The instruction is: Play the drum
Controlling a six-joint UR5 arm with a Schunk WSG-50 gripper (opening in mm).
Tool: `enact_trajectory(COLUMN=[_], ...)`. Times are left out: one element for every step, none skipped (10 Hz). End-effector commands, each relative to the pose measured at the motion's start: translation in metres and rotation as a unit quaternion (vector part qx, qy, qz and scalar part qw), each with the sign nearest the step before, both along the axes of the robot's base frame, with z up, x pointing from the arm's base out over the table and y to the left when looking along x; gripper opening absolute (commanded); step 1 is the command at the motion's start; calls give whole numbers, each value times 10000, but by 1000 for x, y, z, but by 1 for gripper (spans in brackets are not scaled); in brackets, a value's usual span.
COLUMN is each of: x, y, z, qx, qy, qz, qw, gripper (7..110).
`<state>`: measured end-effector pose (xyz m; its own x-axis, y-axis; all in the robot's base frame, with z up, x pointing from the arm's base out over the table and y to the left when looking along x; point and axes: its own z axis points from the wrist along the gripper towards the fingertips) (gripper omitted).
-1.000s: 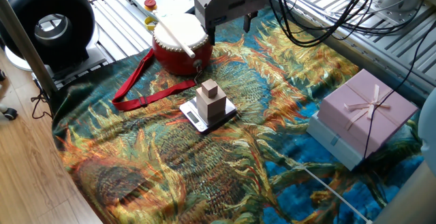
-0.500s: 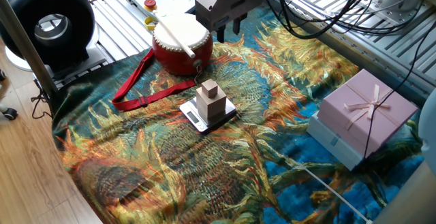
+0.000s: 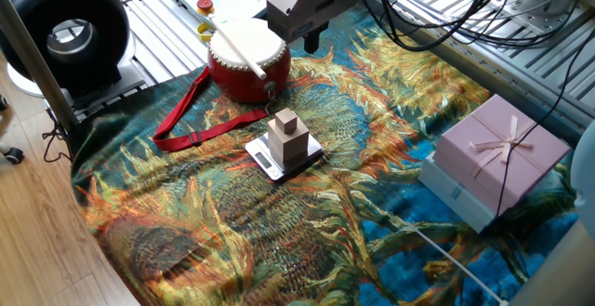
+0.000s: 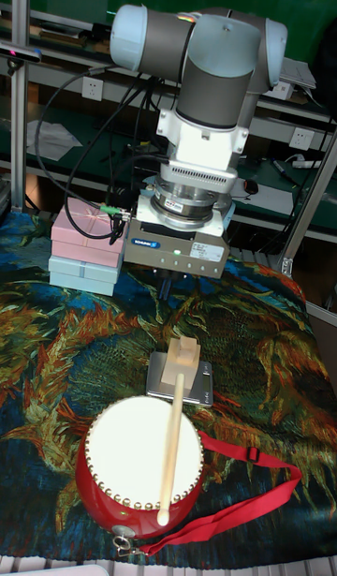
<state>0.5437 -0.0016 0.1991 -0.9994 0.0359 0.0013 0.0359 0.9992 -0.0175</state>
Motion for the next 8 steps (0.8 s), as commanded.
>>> enact_trajectory(x=[-2, -2, -5, -7, -11, -12, -12, -13], y=[-4, -4, -5, -6, -9, -10, -11, -12], z=[1, 0, 0, 1, 1, 0, 0, -1], qx=[-63, -65, -75, -94, -152, -152, -153, -153], qy=[14, 27, 71, 115, 179, 179, 178, 178], qz=[-477, -531, -578, -618, -660, -667, -690, -690], qw=[9988, 9986, 9983, 9980, 9975, 9975, 9973, 9973], gripper=[7, 7, 7, 7, 7, 7, 7, 7])
